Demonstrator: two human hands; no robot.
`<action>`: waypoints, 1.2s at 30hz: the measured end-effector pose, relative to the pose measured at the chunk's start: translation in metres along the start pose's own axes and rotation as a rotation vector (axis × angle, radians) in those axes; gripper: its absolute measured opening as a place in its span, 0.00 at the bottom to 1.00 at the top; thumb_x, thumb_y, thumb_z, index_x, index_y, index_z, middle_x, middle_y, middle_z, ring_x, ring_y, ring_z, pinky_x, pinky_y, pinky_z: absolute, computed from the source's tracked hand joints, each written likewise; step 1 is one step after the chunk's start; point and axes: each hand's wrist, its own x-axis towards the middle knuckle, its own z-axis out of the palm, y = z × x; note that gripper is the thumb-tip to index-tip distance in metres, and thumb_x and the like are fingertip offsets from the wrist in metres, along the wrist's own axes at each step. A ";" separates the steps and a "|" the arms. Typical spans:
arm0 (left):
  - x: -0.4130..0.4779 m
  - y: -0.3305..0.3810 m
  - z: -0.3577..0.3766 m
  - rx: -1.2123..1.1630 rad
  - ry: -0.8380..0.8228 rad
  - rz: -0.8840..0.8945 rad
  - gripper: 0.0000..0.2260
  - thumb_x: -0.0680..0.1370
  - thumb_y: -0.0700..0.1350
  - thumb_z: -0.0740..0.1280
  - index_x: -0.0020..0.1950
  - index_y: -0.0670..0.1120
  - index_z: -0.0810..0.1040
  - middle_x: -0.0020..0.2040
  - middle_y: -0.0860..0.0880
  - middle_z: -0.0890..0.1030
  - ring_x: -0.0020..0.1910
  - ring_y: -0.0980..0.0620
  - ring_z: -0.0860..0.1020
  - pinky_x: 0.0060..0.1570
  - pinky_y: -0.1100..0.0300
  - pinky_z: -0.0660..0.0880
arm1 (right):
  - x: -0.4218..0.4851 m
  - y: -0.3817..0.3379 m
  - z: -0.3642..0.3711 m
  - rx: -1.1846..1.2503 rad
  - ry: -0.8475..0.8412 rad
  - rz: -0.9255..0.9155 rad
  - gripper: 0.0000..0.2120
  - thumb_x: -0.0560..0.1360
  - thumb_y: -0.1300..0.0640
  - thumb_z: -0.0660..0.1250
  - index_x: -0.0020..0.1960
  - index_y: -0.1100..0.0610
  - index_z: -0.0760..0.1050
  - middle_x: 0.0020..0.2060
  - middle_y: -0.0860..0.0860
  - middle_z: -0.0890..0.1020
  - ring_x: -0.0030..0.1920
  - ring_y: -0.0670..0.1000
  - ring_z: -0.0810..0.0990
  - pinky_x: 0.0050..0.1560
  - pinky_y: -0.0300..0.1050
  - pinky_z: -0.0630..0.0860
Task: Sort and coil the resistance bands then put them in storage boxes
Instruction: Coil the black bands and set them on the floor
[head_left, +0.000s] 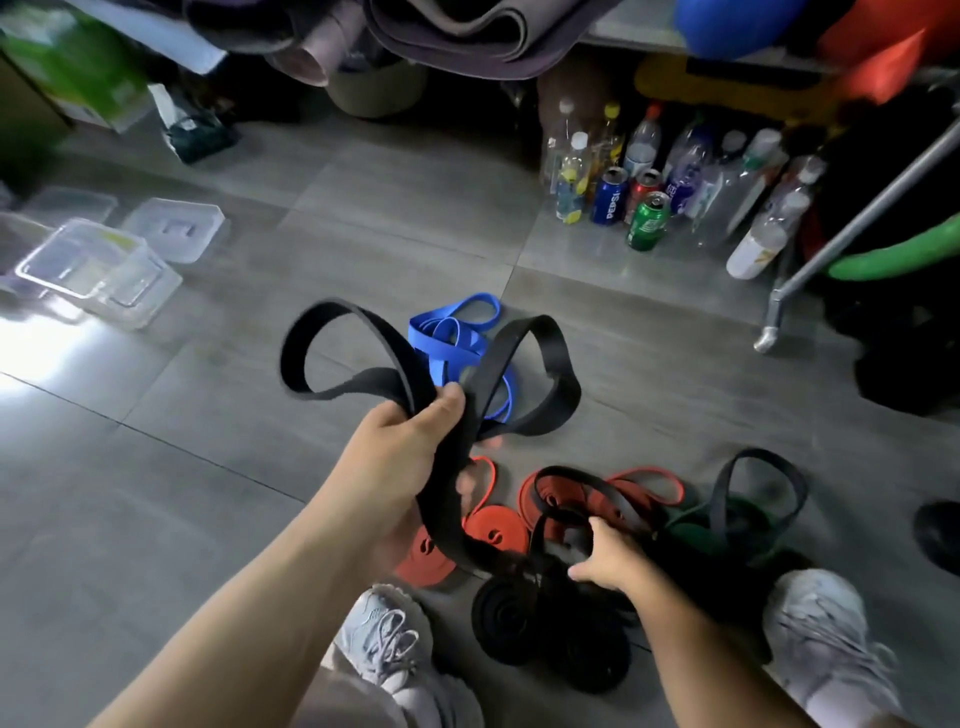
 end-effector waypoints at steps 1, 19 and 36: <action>0.000 0.001 0.000 -0.008 -0.003 0.006 0.12 0.81 0.46 0.60 0.42 0.40 0.73 0.35 0.41 0.80 0.19 0.52 0.66 0.24 0.64 0.66 | -0.002 0.000 0.002 -0.049 0.003 -0.012 0.31 0.68 0.45 0.70 0.67 0.56 0.68 0.66 0.55 0.73 0.66 0.57 0.71 0.61 0.47 0.71; -0.026 -0.012 0.044 0.011 -0.155 -0.038 0.10 0.82 0.47 0.59 0.53 0.41 0.72 0.37 0.42 0.80 0.18 0.53 0.69 0.23 0.66 0.69 | -0.234 0.047 -0.175 0.992 0.407 -0.409 0.09 0.75 0.68 0.62 0.38 0.61 0.77 0.25 0.49 0.82 0.26 0.42 0.79 0.28 0.33 0.73; -0.089 0.032 0.076 0.170 -0.103 0.061 0.11 0.82 0.45 0.58 0.59 0.39 0.69 0.31 0.43 0.79 0.19 0.53 0.67 0.21 0.64 0.66 | -0.425 0.025 -0.294 1.229 0.616 -0.938 0.15 0.77 0.63 0.59 0.37 0.53 0.79 0.32 0.46 0.84 0.40 0.45 0.84 0.37 0.36 0.75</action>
